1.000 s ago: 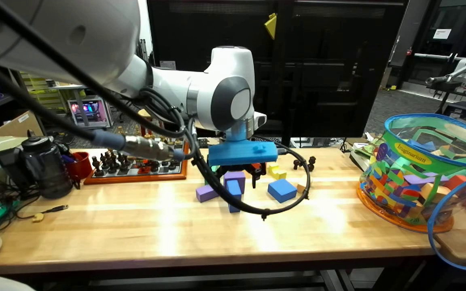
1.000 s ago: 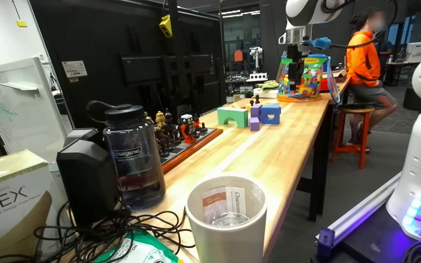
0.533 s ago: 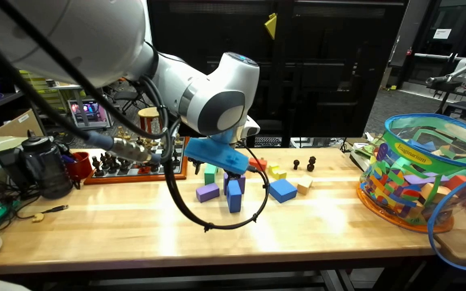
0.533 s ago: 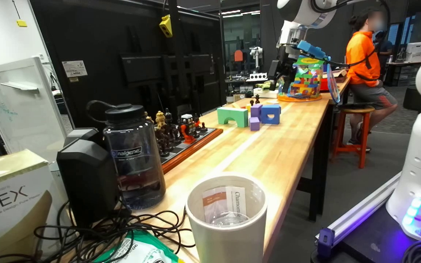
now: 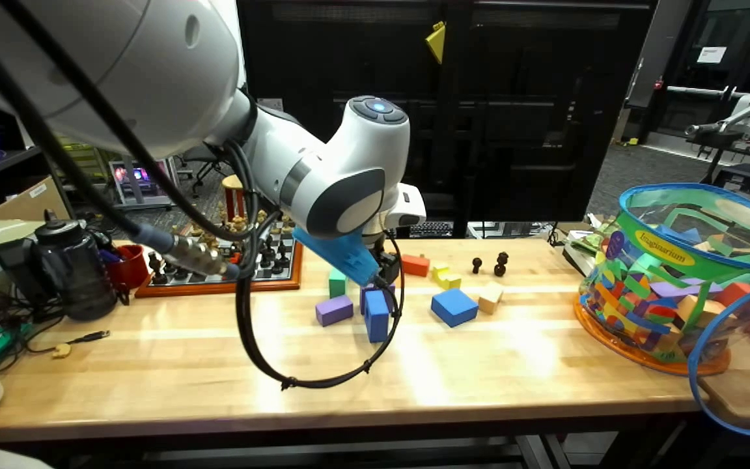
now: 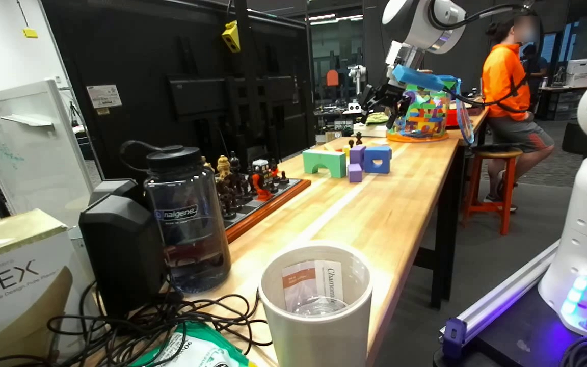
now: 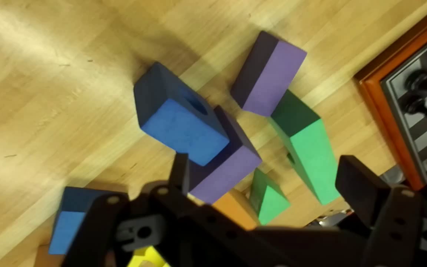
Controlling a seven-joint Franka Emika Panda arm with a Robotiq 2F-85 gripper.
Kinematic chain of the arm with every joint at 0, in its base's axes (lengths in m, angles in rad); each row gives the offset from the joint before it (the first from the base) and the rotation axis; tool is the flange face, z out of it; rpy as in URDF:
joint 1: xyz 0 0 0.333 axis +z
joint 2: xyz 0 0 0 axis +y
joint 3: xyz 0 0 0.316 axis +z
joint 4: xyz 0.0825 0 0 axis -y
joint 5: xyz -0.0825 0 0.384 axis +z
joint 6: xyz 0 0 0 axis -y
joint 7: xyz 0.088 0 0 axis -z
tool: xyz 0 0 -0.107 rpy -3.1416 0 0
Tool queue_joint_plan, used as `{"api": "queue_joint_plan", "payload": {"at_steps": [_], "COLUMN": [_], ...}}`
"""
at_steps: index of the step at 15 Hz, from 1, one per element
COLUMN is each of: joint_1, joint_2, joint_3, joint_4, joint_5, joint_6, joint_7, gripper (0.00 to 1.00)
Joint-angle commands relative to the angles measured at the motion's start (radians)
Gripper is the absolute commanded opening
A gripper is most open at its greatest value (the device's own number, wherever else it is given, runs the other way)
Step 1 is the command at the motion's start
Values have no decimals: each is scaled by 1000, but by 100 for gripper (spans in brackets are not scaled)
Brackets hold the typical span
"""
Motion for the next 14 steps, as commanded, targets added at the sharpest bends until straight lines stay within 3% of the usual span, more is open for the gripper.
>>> {"api": "queue_joint_plan", "payload": {"at_steps": [1, 3, 4, 7, 10, 14], "joint_1": [-60, -76, -49, -59, -42, -72], "joint_2": [4, -8, 14, 13, 13, 10], "joint_3": [66, 86, 54, 70, 44, 56], "joint_4": [-48, -53, -37, -38, -19, -47], "joint_5": [-77, -175, -121, -157, -103, -108], "joint_6": [134, 133, 120, 122, -82, -108], "joint_7": [208, 213, 183, 197, 187, 261], "gripper": [100, 100, 100, 100, 100, 100]}}
